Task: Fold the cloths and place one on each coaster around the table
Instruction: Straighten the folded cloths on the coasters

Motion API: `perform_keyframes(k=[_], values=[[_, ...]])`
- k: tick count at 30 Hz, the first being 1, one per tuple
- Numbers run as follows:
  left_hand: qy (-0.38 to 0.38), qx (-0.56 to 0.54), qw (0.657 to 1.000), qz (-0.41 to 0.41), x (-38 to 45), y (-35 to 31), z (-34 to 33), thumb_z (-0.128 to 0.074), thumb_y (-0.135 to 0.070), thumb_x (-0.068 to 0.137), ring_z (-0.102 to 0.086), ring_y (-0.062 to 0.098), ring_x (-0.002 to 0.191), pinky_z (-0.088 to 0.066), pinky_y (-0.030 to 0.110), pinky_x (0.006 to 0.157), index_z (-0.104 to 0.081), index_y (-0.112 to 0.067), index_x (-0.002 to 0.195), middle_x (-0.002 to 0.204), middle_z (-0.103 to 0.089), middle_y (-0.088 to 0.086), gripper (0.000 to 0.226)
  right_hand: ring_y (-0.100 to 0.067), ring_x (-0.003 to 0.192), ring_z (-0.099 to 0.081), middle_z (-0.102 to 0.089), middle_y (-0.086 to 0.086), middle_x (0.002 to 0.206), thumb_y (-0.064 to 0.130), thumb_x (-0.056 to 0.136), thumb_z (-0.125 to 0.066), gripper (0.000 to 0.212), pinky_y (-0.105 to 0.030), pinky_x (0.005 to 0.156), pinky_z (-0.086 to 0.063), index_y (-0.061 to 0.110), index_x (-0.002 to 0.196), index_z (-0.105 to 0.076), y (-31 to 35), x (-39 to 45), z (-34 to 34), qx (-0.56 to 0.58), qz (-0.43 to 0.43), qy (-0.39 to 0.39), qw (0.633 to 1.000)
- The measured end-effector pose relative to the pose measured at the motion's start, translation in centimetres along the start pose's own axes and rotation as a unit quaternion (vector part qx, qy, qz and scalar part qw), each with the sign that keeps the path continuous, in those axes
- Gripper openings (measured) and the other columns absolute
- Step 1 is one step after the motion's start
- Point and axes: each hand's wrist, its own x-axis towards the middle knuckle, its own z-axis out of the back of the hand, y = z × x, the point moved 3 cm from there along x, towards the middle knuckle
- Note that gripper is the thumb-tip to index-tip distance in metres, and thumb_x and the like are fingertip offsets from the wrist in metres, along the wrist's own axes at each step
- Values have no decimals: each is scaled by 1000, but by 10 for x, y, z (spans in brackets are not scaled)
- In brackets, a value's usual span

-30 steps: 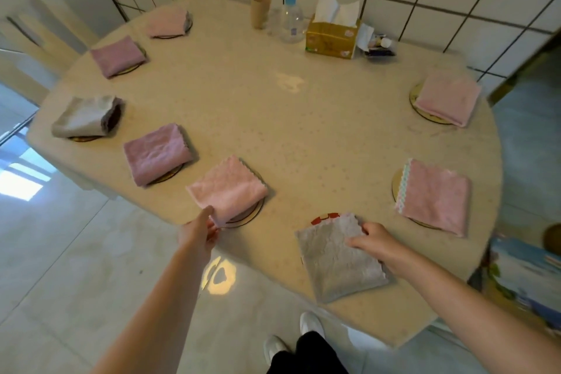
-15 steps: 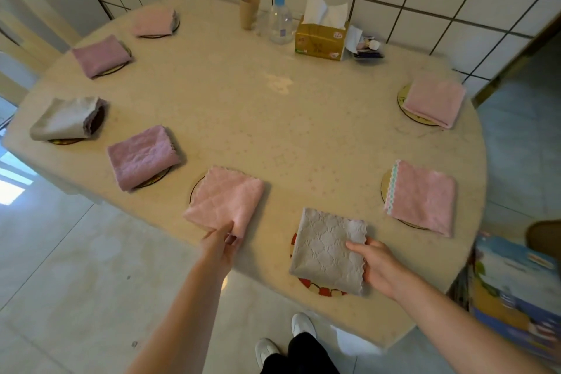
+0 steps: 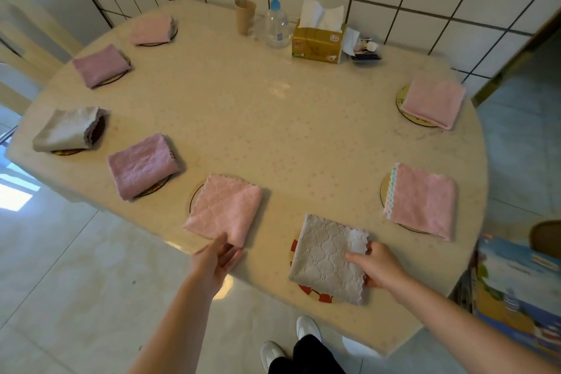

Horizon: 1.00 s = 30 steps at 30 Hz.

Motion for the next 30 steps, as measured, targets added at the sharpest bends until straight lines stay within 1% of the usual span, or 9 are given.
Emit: perform_keyframes(k=[2, 4, 9, 11, 13, 17, 23, 26, 30], values=[[-16, 30, 999, 1, -1, -1, 0, -62, -5, 90, -63, 29, 72, -59, 34, 48, -54, 3, 96, 89, -61, 20, 13, -18, 73, -64, -66, 3, 79, 46, 77, -66, 25, -30, 67, -54, 22, 80, -60, 5, -1, 8, -190, 33, -20, 981], [-31, 59, 998, 1, -2, -3, 1, -64, -6, 89, -65, 28, 64, -60, 36, 52, -55, 3, 93, 84, -61, 20, 13, -20, 69, -62, -62, 2, 72, 59, 78, -56, 37, -26, 62, -47, 24, 69, -52, 6, -2, 13, -333, 32, -20, 942], [-5, 145, 989, 22, -7, -9, 11, -62, 4, 86, -68, 25, 56, -59, 31, 54, -60, 7, 91, 69, -69, 19, 6, -24, 95, -61, -63, -4, 104, 39, 86, -46, 29, -27, 71, -45, 18, 102, -57, 47, -13, 24, -480, 66, -50, 873], [2, 164, 986, 20, -11, -16, 20, -63, 7, 84, -66, 26, 61, -59, 29, 54, -62, 6, 91, 66, -69, 16, 7, -22, 87, -62, -65, -3, 96, 36, 87, -46, 26, -28, 67, -46, 17, 97, -59, 75, -15, 14, -452, 102, -43, 885], [11, 161, 987, 9, -12, -29, 27, -64, 7, 83, -67, 25, 61, -59, 28, 55, -62, 5, 92, 68, -70, 15, 9, -21, 76, -66, -70, -2, 83, 33, 85, -50, 21, -33, 68, -53, 15, 86, -61, 99, -15, -3, -366, 122, -13, 922], [-6, 144, 989, -13, -1, -73, 51, -62, 6, 85, -66, 30, 78, -58, 32, 65, -61, 5, 99, 91, -67, 21, 13, -17, 65, -69, -71, -2, 71, 17, 84, -51, 10, -29, 62, -58, 13, 83, -60, 146, -16, -59, -210, 135, 64, 966], [-13, 94, 994, -51, 36, -158, 93, -57, 4, 90, -64, 30, 82, -58, 31, 62, -58, 2, 96, 95, -64, 20, 7, -19, 56, -63, -65, -9, 67, 6, 87, -49, 13, -26, 50, -51, 12, 80, -59, 212, -15, -168, -51, 115, 165, 978], [-12, 84, 994, -65, 61, -212, 119, -55, 6, 90, -64, 28, 79, -58, 30, 63, -57, 2, 94, 92, -63, 19, 6, -19, 59, -61, -61, -11, 69, 3, 89, -52, 11, -28, 57, -52, 8, 80, -57, 248, -19, -230, 39, 84, 215, 972], [-19, 70, 996, -52, 97, -285, 154, -53, 6, 91, -64, 27, 79, -56, 30, 67, -55, 3, 90, 91, -62, 19, 4, -25, 66, -61, -59, -14, 72, 2, 92, -48, 10, -33, 64, -52, 5, 83, -52, 278, -16, -293, 171, -23, 206, 963]])
